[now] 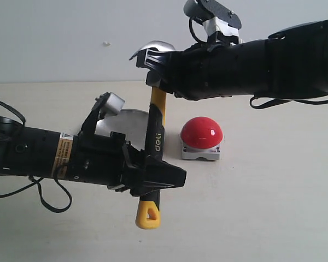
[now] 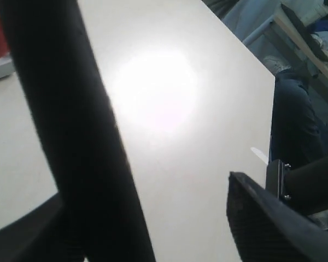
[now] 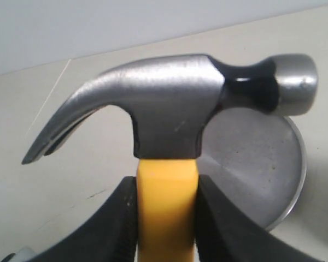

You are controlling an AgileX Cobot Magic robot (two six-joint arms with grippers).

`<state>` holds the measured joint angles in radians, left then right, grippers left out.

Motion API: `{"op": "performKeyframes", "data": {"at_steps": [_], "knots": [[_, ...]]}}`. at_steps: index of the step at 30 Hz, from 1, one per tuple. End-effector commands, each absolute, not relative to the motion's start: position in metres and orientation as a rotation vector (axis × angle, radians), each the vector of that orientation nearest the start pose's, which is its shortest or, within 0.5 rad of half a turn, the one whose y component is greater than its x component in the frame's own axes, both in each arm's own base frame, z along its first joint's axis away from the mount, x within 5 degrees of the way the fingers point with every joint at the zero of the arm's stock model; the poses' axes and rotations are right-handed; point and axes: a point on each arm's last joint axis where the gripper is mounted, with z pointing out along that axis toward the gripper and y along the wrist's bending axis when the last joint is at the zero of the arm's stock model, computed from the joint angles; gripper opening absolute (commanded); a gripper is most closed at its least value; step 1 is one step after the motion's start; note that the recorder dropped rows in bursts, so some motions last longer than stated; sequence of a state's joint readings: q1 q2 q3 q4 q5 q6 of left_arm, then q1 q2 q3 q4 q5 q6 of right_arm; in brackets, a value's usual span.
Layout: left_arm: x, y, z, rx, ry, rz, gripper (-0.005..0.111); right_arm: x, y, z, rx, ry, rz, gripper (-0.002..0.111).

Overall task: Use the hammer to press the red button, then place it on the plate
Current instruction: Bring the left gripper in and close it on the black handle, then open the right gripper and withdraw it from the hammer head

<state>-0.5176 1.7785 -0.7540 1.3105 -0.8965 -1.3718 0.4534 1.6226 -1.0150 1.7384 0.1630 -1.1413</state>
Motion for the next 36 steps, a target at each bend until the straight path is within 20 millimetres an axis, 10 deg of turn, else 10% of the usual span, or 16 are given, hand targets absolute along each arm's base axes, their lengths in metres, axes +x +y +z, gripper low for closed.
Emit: {"op": "performKeyframes", "data": {"at_steps": [1,29,36], "knots": [[0.2387,-0.2153,0.167,0.83,2.103,-1.304,0.065,0.3195,0.1735,0.2621,0.05,2.137,0.825,0.0],[0.2423,-0.2152,0.1677,0.728,2.14,-1.316,0.044,0.3234,0.1656,0.2609,0.14,2.134,0.738,0.0],[0.2446,-0.2135,0.165,0.715,2.165,-1.266,0.0,0.3234,0.1656,0.2609,0.14,2.134,0.738,0.0]]}}
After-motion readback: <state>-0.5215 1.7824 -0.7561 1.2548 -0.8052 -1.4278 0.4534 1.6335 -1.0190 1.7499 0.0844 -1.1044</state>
